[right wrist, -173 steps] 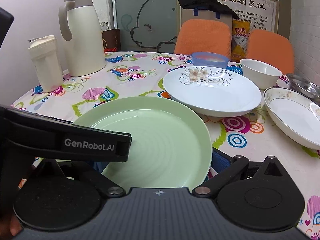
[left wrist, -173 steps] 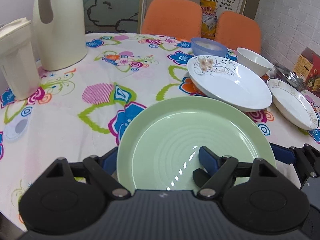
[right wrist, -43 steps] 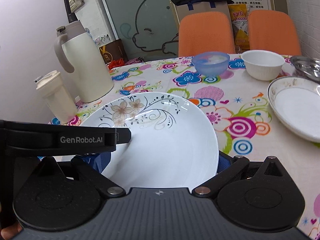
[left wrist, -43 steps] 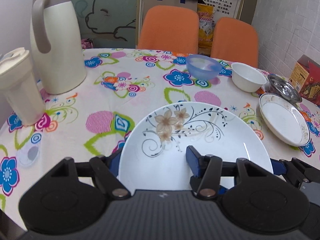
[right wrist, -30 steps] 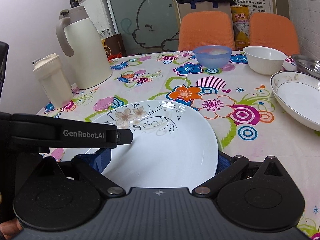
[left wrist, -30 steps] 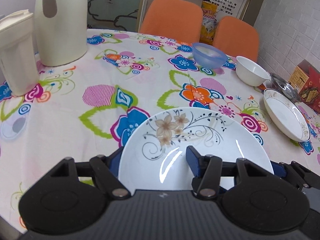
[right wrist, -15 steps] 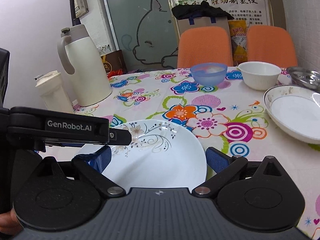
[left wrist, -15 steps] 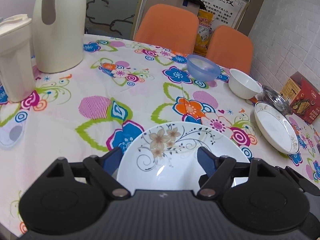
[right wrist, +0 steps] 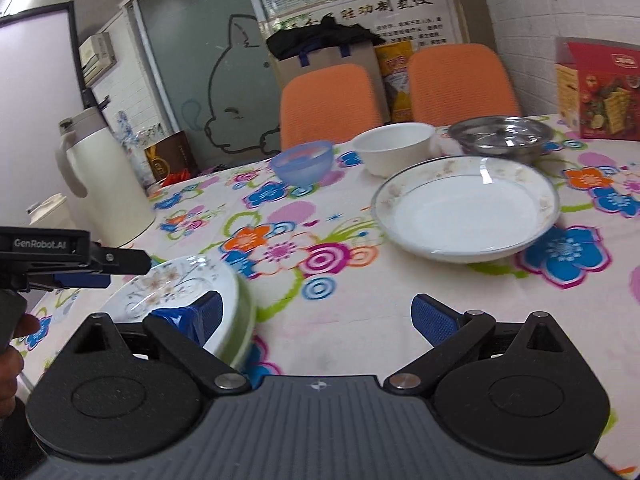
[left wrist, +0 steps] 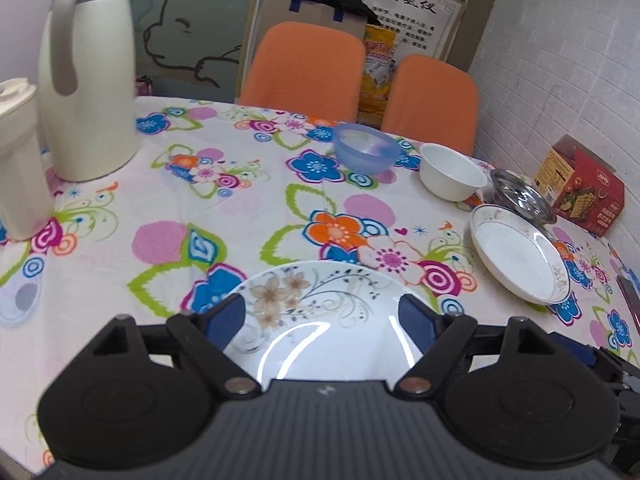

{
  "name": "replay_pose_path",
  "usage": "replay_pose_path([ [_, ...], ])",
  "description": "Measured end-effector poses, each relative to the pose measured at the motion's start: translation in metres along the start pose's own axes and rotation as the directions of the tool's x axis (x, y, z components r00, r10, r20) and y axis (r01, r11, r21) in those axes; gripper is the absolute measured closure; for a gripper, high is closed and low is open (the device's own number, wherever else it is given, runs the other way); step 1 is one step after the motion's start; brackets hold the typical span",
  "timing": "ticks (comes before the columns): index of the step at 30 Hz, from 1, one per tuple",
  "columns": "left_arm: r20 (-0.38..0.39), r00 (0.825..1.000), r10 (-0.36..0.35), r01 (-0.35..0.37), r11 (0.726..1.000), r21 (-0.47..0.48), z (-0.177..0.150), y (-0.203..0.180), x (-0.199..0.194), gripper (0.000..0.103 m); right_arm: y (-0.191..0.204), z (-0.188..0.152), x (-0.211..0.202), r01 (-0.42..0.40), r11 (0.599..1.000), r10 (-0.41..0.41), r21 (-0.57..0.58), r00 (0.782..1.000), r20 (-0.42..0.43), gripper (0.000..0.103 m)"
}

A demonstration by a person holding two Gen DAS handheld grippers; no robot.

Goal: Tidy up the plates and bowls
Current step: 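Carry the floral plate onto the green plate and open the left tool, then grasp the gold-rimmed white plate rim with the left tool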

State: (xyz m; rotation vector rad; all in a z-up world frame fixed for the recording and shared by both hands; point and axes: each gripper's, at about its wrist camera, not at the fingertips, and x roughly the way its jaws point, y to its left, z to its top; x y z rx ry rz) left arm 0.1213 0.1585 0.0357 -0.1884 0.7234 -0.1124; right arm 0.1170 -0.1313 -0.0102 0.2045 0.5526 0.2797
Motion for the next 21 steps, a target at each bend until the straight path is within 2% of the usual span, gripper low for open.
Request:
replay_pose_path([
  [4, -0.028, 0.998, -0.047, 0.049, 0.997, 0.063, 0.016, -0.039, 0.020, 0.021, -0.042, 0.020, -0.008, 0.103, 0.994, -0.105, 0.037, 0.994, 0.039, 0.014],
  [10, -0.096, 0.993, -0.062, 0.075, 0.986, 0.146, 0.029, -0.100, 0.064, 0.021, -0.099, 0.036, 0.004, 0.193, 0.978, -0.195, 0.082, 0.981, 0.009, 0.014],
  [17, -0.210, 0.976, -0.051, 0.090, 0.980, 0.178, 0.057, -0.154, 0.143, 0.020, -0.132, 0.054, 0.045, 0.197, 0.977, -0.192, 0.077, 0.979, -0.071, 0.014],
  [21, -0.230, 0.973, -0.008, 0.058, 0.975, 0.212, 0.068, -0.172, 0.180, 0.020, -0.135, 0.064, 0.065, 0.186, 0.981, -0.180, 0.062, 0.979, -0.092, 0.014],
])
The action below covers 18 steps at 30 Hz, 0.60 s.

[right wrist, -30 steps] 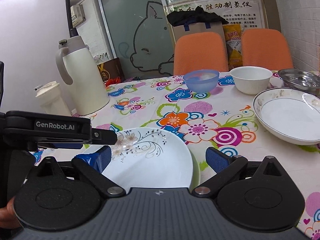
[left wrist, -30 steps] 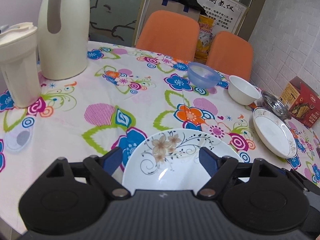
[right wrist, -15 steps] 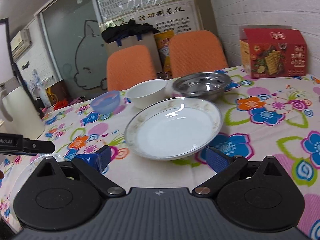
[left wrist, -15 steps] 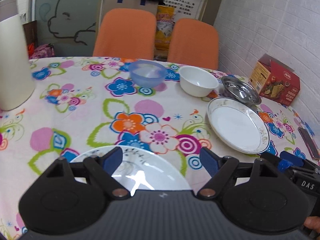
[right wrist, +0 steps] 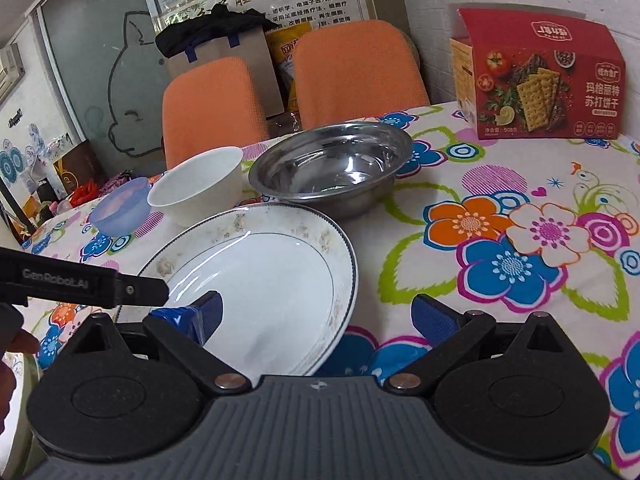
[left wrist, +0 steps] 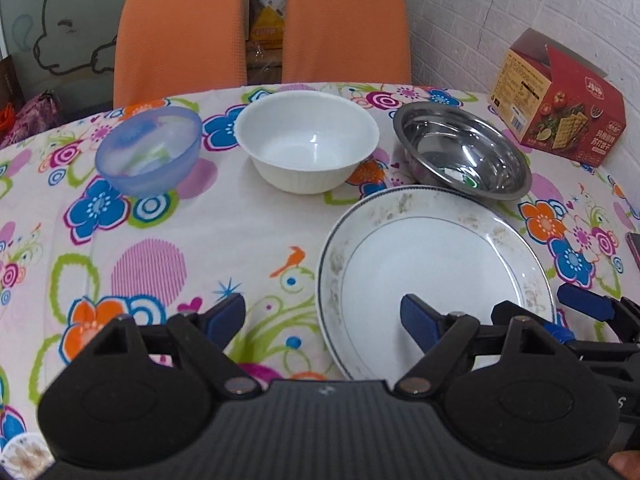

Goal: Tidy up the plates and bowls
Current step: 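Grasp the gold-rimmed white plate rim with the left tool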

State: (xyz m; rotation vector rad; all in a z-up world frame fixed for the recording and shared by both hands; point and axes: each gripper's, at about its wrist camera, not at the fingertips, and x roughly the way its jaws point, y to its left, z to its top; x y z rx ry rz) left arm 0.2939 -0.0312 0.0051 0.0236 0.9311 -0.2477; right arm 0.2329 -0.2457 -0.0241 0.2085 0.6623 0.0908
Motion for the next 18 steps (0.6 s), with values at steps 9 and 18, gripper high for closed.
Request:
replay_pose_path([
  [9, -0.048, 0.999, 0.025, -0.025, 1.000, -0.012, 0.014, -0.006, 0.033, 0.020, 0.010, 0.004, 0.020, -0.043, 0.998, 0.042, -0.048, 0.999, -0.027, 0.014],
  [18, -0.023, 0.999, 0.035, -0.035, 0.999, 0.003, 0.008, -0.011, 0.036, 0.005, 0.029, -0.005, 0.027, 0.014, 0.979, -0.019, -0.201, 1.000, -0.023, 0.012],
])
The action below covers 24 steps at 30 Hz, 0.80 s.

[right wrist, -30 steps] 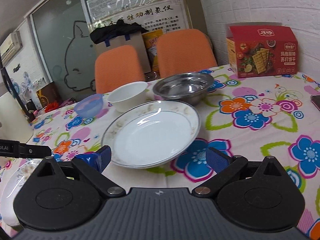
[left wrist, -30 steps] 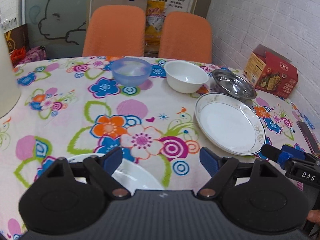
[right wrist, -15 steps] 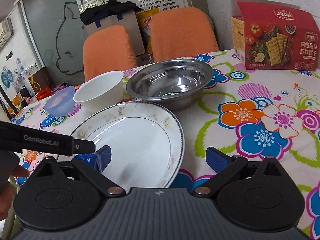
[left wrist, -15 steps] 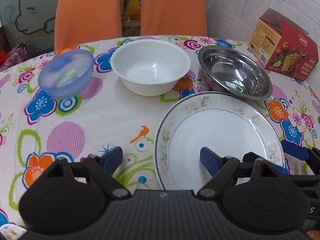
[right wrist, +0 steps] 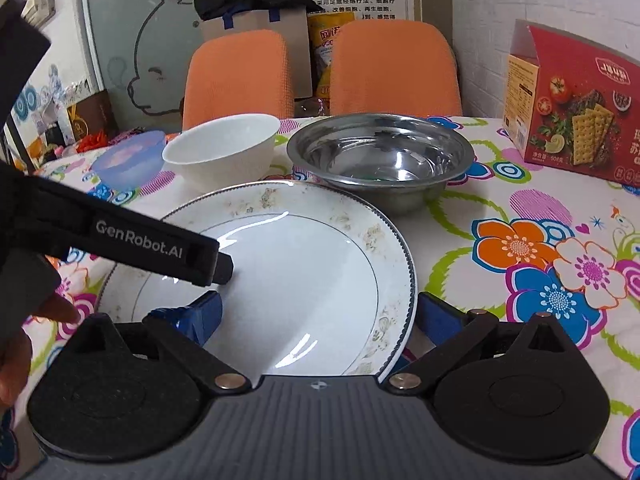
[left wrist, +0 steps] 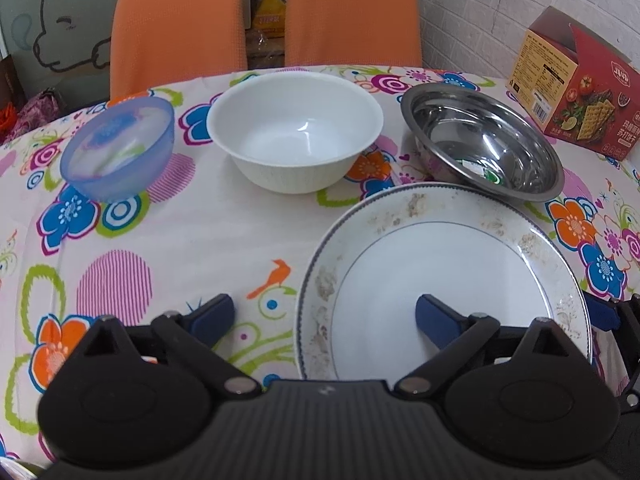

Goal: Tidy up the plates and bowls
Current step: 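Grasp the gold-rimmed white plate rim with the left tool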

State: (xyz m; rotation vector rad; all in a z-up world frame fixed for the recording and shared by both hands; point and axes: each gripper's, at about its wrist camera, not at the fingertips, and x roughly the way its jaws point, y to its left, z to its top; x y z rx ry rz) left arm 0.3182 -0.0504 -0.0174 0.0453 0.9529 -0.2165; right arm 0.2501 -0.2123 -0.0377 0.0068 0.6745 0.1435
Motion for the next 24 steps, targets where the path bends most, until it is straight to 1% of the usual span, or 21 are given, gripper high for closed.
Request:
replay_pose_path([
  [2, 0.000, 1.000, -0.003, 0.003, 1.000, 0.008, 0.000, -0.002, 0.002, 0.002, 0.002, 0.000, 0.001, -0.013, 1.000, 0.013, -0.006, 1.000, 0.004, 0.012],
  [4, 0.006, 1.000, 0.000, 0.000, 1.000, 0.010, -0.002, -0.002, 0.001, 0.001, 0.005, 0.001, 0.002, -0.014, 1.000, 0.014, -0.010, 1.000, 0.004, 0.012],
  [15, 0.030, 1.000, -0.010, 0.009, 1.000, 0.030, -0.005, -0.006, 0.001, 0.001, 0.006, 0.001, 0.004, 0.002, 1.000, -0.002, 0.002, 1.000, 0.007, 0.012],
  [18, 0.037, 0.999, -0.035, 0.033, 0.998, 0.057, -0.008, -0.016, -0.001, 0.005, 0.008, 0.001, 0.004, 0.016, 1.000, -0.016, 0.012, 1.000, 0.010, 0.012],
  [20, 0.037, 0.997, -0.072, 0.068, 0.993, 0.098, -0.012, -0.028, -0.005, 0.011, 0.012, 0.000, 0.003, 0.036, 0.999, -0.036, 0.021, 0.999, 0.012, 0.012],
  [22, 0.027, 0.998, -0.064, 0.062, 0.995, 0.083, -0.015, -0.031, -0.008, 0.011, 0.013, -0.001, 0.001, 0.054, 0.998, -0.055, 0.043, 0.998, 0.017, 0.012],
  [24, 0.021, 0.997, -0.071, 0.069, 0.994, 0.083, -0.018, -0.029, -0.010, 0.011, 0.014, -0.004, -0.004, 0.046, 0.997, -0.048, 0.058, 0.999, 0.023, 0.012],
])
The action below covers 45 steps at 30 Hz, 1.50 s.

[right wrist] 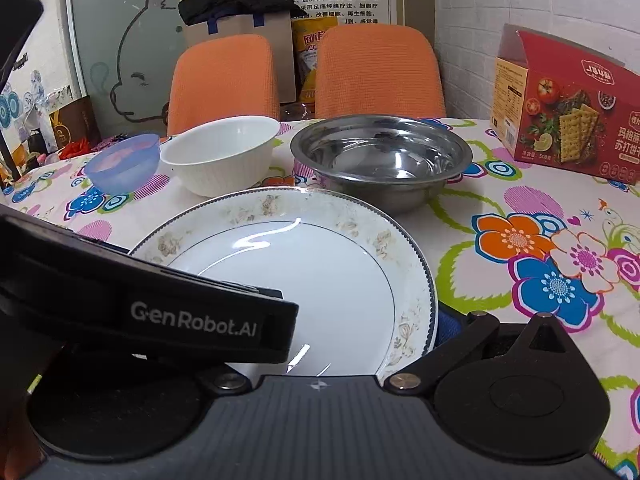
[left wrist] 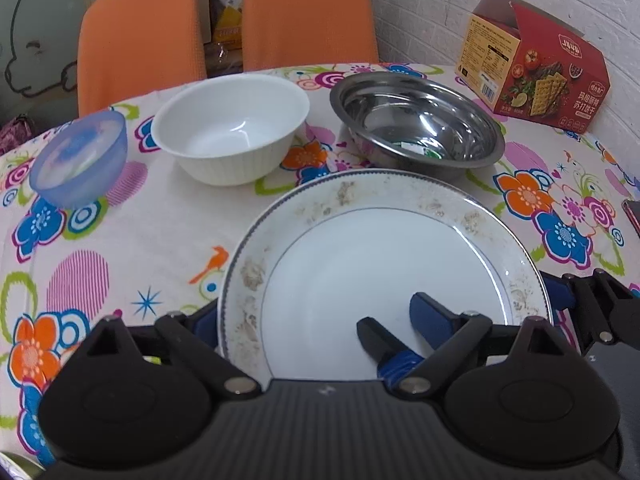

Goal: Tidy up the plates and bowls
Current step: 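Grasp the gold-rimmed white plate rim with the left tool, then carry the gold-rimmed plate onto the plate stack and open the left tool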

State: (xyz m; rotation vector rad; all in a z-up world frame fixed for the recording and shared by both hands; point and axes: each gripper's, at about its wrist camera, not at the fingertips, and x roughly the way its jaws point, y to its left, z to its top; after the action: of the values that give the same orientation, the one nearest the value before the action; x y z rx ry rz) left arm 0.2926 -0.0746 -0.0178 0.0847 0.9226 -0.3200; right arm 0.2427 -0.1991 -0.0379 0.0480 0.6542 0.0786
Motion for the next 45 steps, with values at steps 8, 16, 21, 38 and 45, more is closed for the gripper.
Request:
replay_pose_path([
  [8, -0.017, 0.999, -0.048, 0.047, 0.997, -0.059, -0.017, 0.011, -0.025, 0.011, 0.018, -0.010, -0.035, 0.004, 1.000, -0.004, 0.005, 0.999, 0.049, 0.012],
  [16, 0.041, 0.998, -0.037, 0.039, 0.997, -0.073, -0.024, 0.020, -0.070, 0.011, 0.040, -0.004, -0.069, -0.012, 1.000, 0.012, 0.000, 0.994, 0.107, 0.012],
  [21, 0.082, 0.997, -0.013, 0.021, 0.995, -0.097, -0.037, 0.039, -0.100, 0.011, 0.066, -0.002, -0.084, -0.045, 0.999, 0.048, -0.029, 0.991, 0.127, 0.012],
  [38, 0.081, 0.977, 0.196, -0.160, 0.934, -0.319, -0.149, 0.172, -0.195, 0.011, 0.209, -0.040, -0.103, -0.307, 0.935, 0.320, -0.180, 0.946, 0.048, 0.012],
  [45, 0.059, 0.987, 0.152, -0.122, 0.928, -0.353, -0.174, 0.184, -0.187, 0.012, 0.216, -0.056, -0.101, -0.298, 0.936, 0.304, -0.186, 0.953, 0.003, 0.012],
])
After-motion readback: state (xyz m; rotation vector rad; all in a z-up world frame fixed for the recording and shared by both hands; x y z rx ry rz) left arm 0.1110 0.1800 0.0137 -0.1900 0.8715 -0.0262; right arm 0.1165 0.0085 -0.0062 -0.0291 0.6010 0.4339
